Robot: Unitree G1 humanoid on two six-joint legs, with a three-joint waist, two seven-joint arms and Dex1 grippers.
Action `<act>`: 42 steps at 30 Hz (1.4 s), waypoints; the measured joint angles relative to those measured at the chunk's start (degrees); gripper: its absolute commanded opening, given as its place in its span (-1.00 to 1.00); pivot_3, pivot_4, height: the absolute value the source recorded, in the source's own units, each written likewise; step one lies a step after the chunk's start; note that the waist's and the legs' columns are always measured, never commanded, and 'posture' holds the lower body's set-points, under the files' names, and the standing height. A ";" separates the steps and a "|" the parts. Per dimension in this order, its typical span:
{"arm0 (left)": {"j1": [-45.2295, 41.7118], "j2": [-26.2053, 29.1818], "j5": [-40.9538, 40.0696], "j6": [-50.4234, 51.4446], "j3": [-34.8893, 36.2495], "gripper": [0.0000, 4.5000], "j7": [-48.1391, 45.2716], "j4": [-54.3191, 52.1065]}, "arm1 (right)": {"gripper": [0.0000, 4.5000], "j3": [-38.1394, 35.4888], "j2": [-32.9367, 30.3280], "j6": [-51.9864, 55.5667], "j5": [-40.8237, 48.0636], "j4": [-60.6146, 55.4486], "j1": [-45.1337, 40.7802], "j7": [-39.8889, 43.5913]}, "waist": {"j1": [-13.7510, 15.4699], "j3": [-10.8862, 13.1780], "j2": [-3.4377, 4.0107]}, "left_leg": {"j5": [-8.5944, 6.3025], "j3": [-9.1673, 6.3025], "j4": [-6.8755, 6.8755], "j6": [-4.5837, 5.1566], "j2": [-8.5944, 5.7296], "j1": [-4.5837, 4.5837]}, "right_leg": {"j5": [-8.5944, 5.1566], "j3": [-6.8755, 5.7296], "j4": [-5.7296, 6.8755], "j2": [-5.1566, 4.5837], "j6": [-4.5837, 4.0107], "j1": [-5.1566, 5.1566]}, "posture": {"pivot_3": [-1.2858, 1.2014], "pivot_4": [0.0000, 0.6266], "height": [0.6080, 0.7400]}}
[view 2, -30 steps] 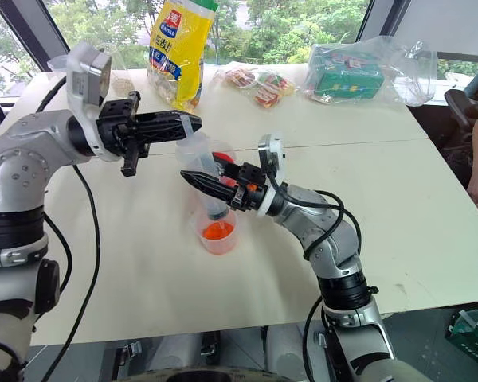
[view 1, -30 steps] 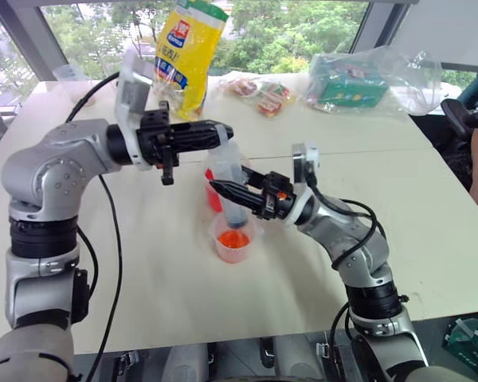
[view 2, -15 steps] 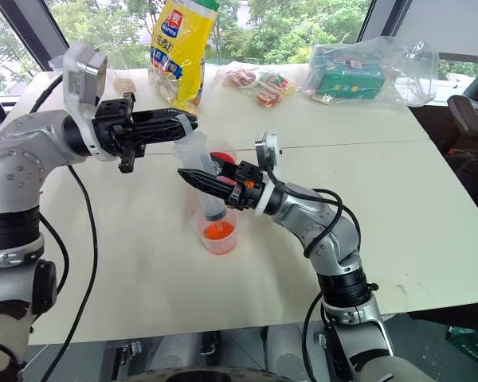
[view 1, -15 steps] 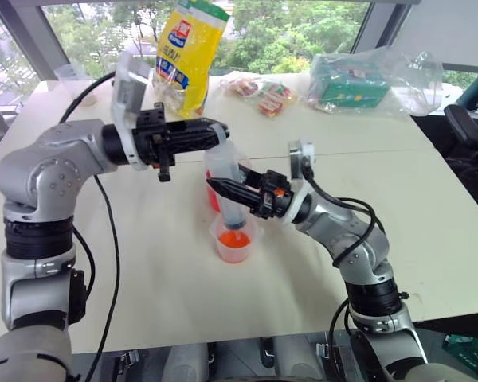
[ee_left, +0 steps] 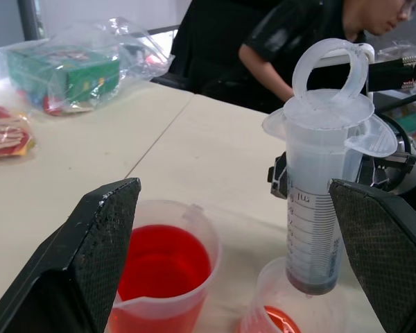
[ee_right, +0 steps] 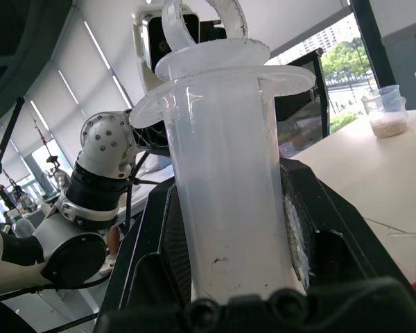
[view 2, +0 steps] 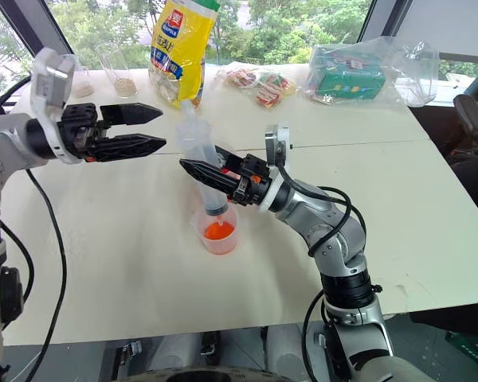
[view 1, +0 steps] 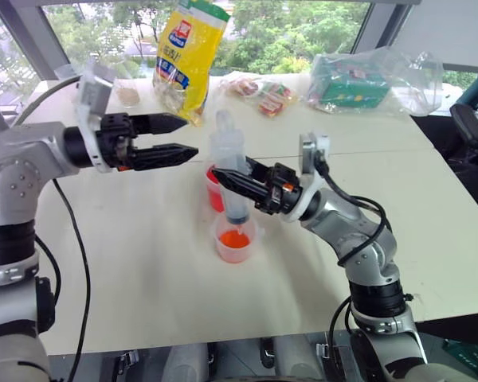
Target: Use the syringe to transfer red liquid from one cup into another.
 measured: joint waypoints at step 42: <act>15.33 -4.20 2.87 -7.79 -1.42 1.00 7.17 -13.90 | 0.97 0.26 -22.23 52.89 -11.91 25.38 -20.20 -26.03 | 0.17 -0.02 -0.02 | -0.12 0.05 -0.08 0.22 -0.01 -0.15 | -0.04 0.00 -0.62 0.00 -0.12 0.10 | 0.03 -0.52 1.00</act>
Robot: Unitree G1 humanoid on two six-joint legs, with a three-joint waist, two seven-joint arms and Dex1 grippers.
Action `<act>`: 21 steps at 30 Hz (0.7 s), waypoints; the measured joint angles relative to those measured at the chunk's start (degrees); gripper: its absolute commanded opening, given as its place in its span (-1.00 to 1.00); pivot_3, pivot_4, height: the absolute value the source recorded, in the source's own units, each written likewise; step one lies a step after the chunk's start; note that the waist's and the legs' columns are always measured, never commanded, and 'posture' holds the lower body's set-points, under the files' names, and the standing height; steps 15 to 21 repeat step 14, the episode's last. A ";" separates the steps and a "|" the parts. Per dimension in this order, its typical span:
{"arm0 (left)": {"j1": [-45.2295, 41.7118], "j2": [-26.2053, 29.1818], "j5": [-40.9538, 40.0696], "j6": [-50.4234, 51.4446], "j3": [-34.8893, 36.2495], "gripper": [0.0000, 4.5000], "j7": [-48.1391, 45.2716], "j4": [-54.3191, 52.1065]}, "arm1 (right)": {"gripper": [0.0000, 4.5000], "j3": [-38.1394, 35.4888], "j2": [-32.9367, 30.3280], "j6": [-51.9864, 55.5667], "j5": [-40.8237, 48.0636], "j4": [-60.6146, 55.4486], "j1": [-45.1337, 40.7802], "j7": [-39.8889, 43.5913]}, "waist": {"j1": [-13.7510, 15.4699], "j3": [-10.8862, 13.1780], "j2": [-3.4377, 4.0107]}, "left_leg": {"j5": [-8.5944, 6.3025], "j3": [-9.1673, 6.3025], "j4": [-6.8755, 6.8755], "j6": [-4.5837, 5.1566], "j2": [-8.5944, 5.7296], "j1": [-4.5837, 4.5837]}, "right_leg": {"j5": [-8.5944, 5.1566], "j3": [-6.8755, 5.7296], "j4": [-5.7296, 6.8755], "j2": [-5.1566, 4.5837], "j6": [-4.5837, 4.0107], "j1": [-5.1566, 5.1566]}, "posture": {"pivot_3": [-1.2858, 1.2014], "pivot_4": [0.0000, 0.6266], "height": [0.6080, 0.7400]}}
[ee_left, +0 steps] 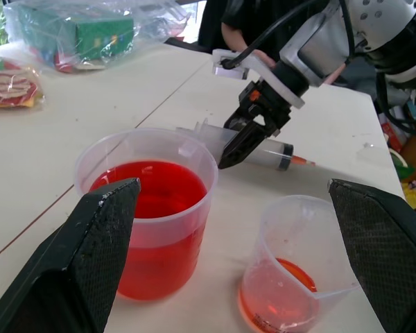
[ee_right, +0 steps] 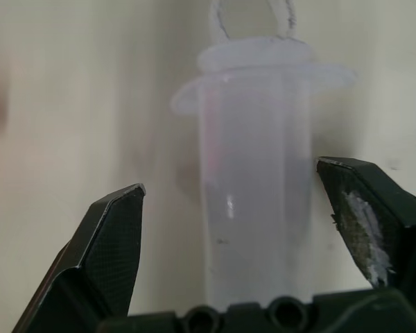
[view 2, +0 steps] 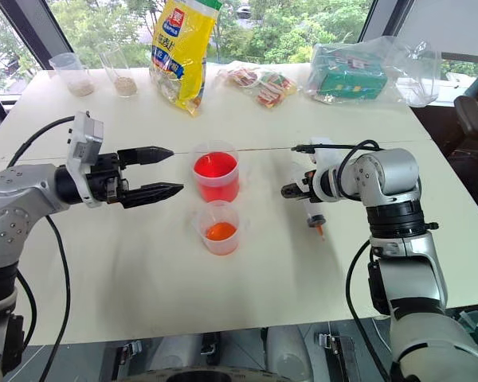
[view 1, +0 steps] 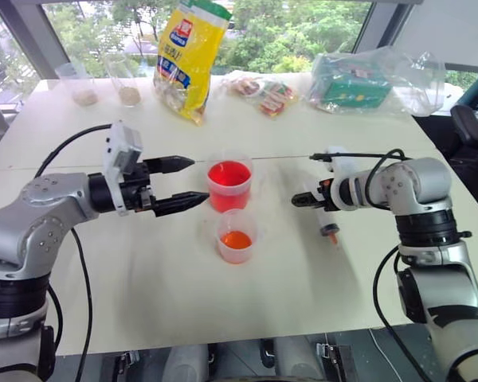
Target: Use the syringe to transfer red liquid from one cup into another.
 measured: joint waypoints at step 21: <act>2.40 2.68 -1.46 1.45 0.77 1.00 0.30 -3.62 | 0.97 -16.37 -28.54 -11.46 16.85 -29.51 16.80 36.19 | 0.14 0.10 0.12 | -0.14 0.00 0.05 0.21 0.01 -0.21 | 0.04 -0.05 -0.23 -0.02 0.16 -0.09 | 0.03 -0.52 1.00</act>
